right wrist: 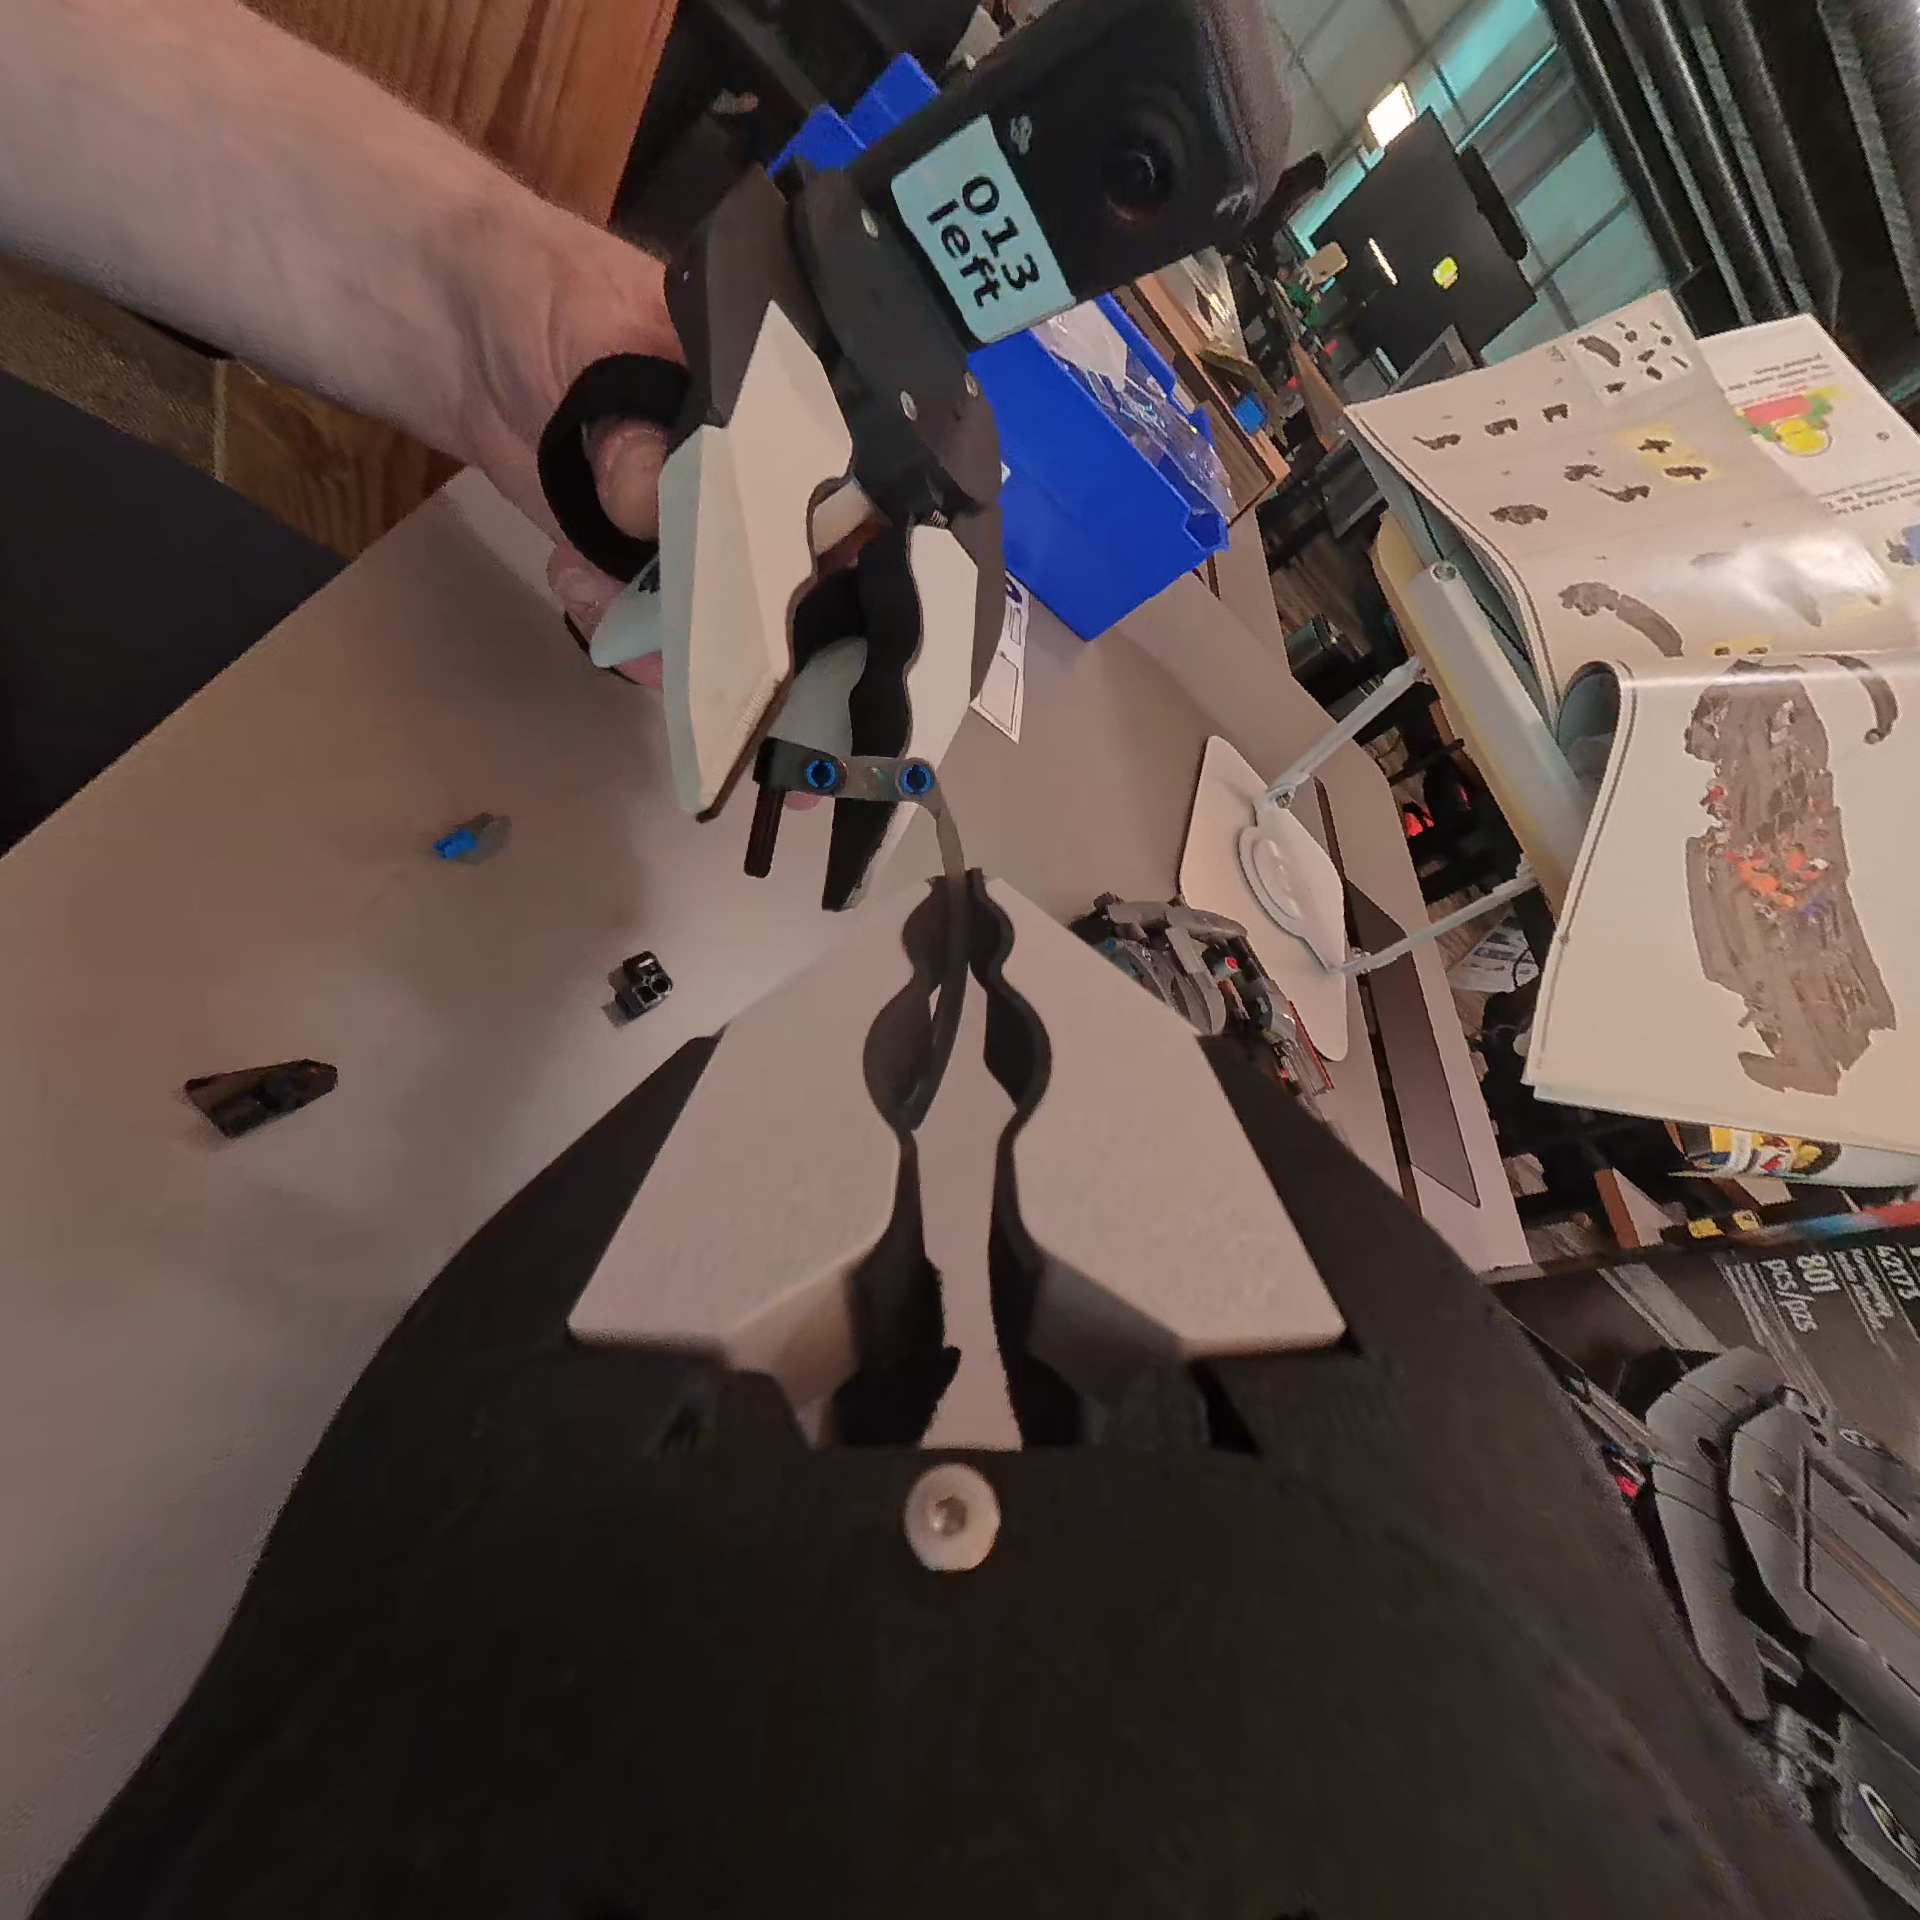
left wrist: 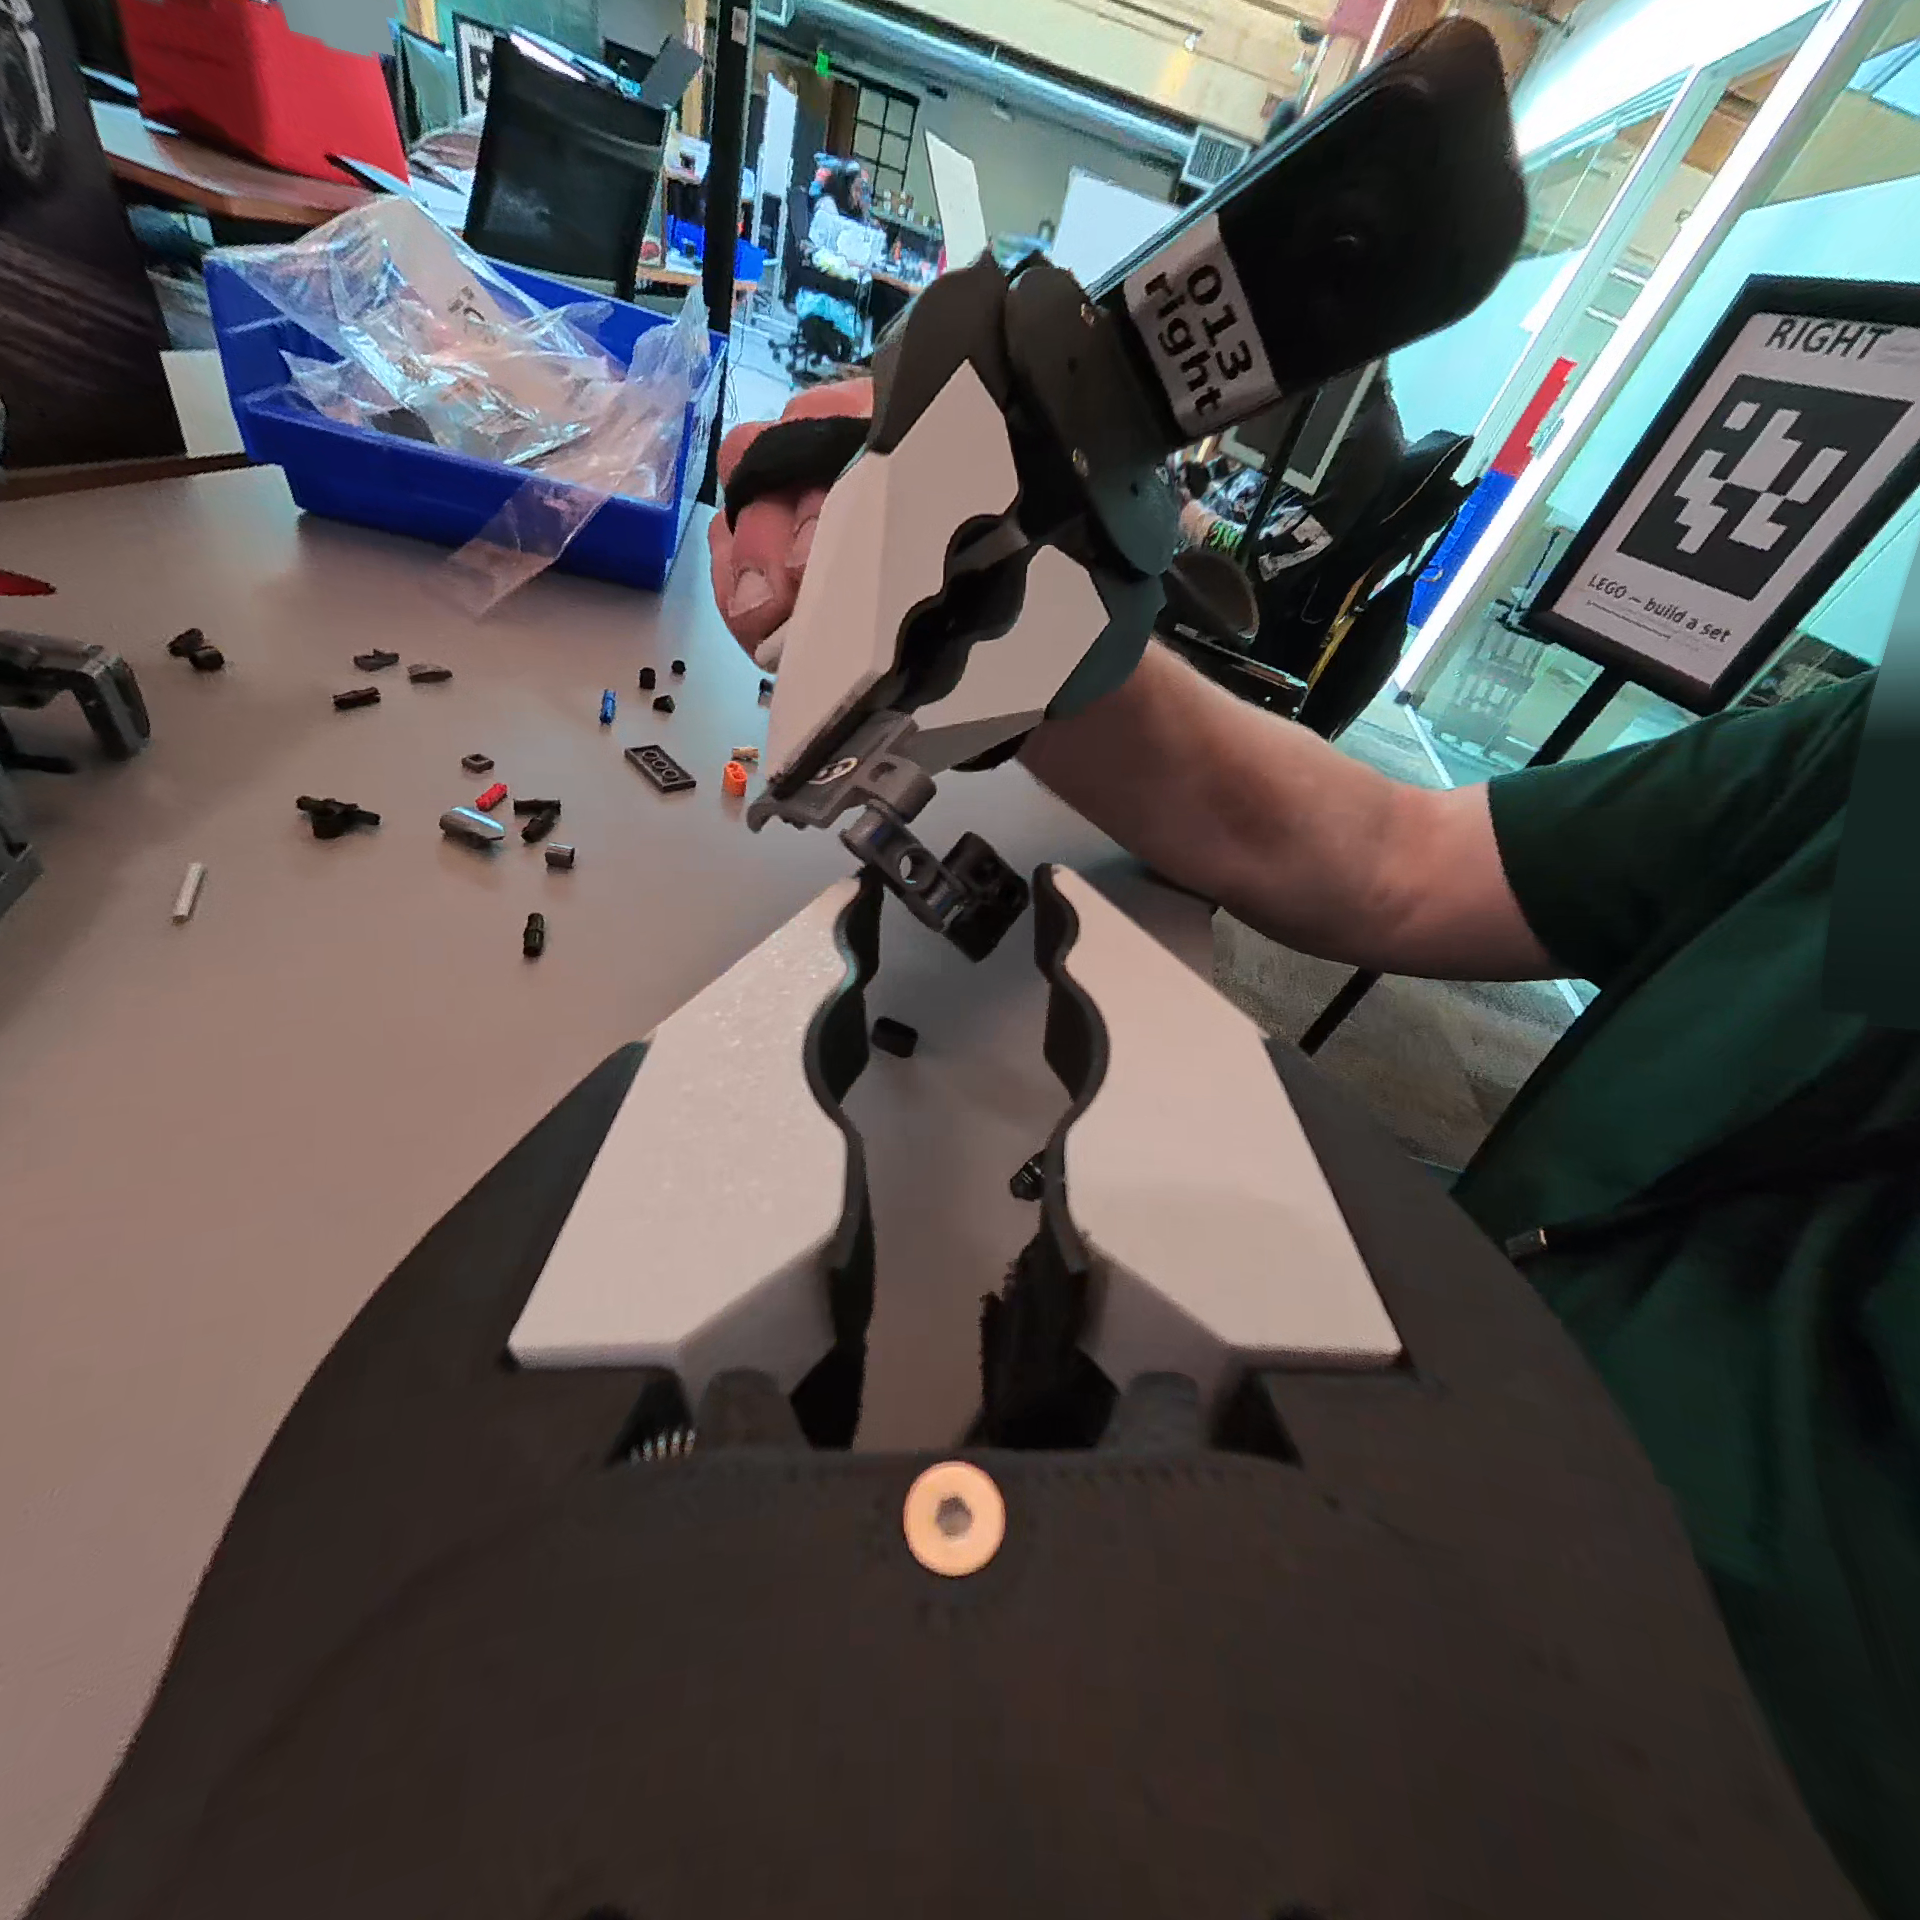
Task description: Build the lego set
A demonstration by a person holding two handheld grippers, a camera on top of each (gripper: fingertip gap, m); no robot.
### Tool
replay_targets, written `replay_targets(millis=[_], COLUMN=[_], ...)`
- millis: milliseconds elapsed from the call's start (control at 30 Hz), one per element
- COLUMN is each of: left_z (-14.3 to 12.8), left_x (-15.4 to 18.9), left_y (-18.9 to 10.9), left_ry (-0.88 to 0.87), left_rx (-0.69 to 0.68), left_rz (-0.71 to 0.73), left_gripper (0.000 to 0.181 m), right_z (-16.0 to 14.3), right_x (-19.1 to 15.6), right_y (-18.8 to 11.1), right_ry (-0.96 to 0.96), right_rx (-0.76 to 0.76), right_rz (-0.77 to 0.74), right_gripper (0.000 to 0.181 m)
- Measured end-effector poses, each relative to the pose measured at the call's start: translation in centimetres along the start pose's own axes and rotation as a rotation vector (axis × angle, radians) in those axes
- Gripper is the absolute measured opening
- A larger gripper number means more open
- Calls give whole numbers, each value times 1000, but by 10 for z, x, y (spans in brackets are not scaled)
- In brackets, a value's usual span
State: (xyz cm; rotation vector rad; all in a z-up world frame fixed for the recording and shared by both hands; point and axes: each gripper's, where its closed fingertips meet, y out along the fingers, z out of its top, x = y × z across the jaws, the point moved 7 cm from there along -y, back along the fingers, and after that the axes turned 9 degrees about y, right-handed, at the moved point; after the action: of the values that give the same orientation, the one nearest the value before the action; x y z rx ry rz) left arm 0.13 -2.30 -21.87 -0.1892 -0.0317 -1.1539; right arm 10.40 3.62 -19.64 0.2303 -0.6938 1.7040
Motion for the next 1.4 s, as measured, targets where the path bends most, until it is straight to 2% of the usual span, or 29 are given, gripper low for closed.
replay_targets(millis=[267, 567, 633, 733, 933, 1400], left_z=[-2, -4, -5, -2, -4, -10], left_x=[2, 1, 1, 2, 3, 4], left_y=[-5, -9, -9, -11, -10, -4], left_ry=[39, 192, 233, 300, 479, 598], left_rx=[68, 48, 38, 29, -110, -247], left_rz=[14, 150, 182, 229, 353, 515], left_gripper=[23, 23, 22, 19, 19, 18], right_z=[1, -2, -3, -6, -9, -21], right_x=[0, 2, 4, 8, 10, 11], right_y=[3, 12, 12, 13, 12, 19], right_ry=[65, 159, 172, 183, 217, 231], right_rx=[50, 89, 96, 84, 75, -27], right_rz=[33, 53, 43, 0, 17, 11], right_gripper=[1, 2, 5, 18, 18, 15])
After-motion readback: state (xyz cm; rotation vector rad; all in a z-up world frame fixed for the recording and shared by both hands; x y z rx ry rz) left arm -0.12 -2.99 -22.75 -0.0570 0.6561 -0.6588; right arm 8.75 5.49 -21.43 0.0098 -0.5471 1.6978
